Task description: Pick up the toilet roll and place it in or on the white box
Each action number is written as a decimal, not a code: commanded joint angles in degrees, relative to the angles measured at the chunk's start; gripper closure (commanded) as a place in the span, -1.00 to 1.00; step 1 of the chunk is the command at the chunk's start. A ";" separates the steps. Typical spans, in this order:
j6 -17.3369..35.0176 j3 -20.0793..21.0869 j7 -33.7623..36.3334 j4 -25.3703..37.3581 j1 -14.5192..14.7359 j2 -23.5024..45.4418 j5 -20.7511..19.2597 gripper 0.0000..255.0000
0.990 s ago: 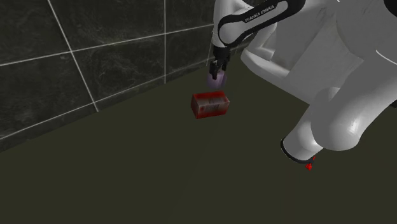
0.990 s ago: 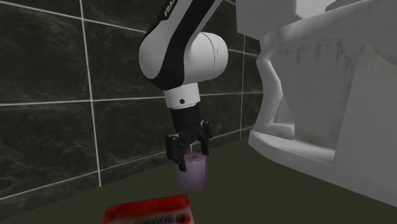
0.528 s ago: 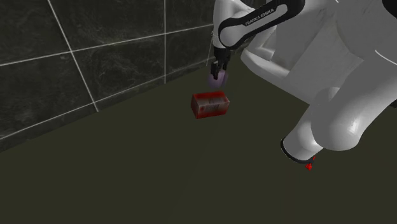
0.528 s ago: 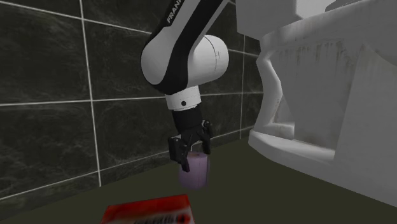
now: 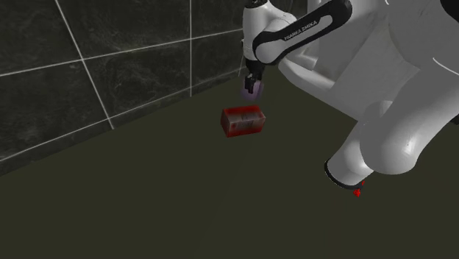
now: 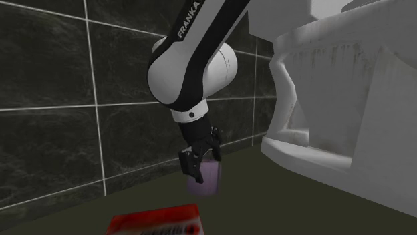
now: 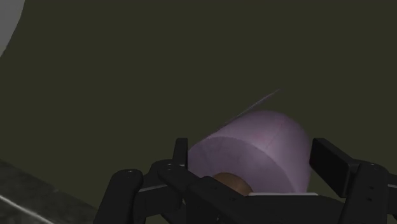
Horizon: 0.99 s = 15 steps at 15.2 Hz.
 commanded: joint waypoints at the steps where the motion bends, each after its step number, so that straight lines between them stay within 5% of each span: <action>1: 0.29 0.23 0.05 -0.43 0.25 1.57 12.12 1.00; 15: -10.68 -0.67 -2.33 4.82 0.31 -4.66 11.54 1.00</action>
